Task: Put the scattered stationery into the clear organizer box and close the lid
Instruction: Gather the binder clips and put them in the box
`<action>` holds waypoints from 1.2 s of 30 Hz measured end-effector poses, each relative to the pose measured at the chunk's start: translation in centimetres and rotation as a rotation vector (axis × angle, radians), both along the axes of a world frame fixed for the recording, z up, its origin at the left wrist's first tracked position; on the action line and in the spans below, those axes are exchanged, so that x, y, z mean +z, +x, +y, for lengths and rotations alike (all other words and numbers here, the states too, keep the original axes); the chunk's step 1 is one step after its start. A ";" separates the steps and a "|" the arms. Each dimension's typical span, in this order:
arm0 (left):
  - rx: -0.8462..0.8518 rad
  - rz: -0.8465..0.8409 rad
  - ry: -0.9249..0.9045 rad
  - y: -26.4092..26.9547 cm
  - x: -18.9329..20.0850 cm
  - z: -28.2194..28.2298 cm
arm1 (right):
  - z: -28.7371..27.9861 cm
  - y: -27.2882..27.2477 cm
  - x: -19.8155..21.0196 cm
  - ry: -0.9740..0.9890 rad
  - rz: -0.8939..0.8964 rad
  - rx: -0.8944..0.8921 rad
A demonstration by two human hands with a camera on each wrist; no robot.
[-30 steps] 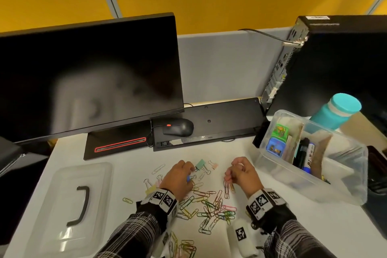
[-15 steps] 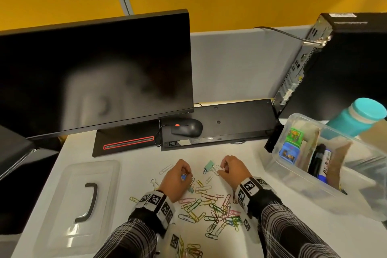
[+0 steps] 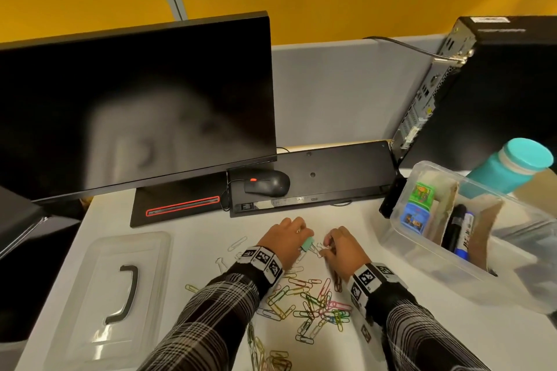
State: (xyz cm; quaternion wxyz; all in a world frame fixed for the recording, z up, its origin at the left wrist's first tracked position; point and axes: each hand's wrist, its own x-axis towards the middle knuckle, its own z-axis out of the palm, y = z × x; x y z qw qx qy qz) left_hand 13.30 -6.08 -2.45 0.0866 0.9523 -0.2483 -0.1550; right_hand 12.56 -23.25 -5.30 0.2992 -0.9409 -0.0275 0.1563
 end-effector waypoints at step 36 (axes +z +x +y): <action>0.816 0.143 -0.788 -11.4 2.4 12.1 | 9.3 -4.6 2.7 -0.123 0.146 0.309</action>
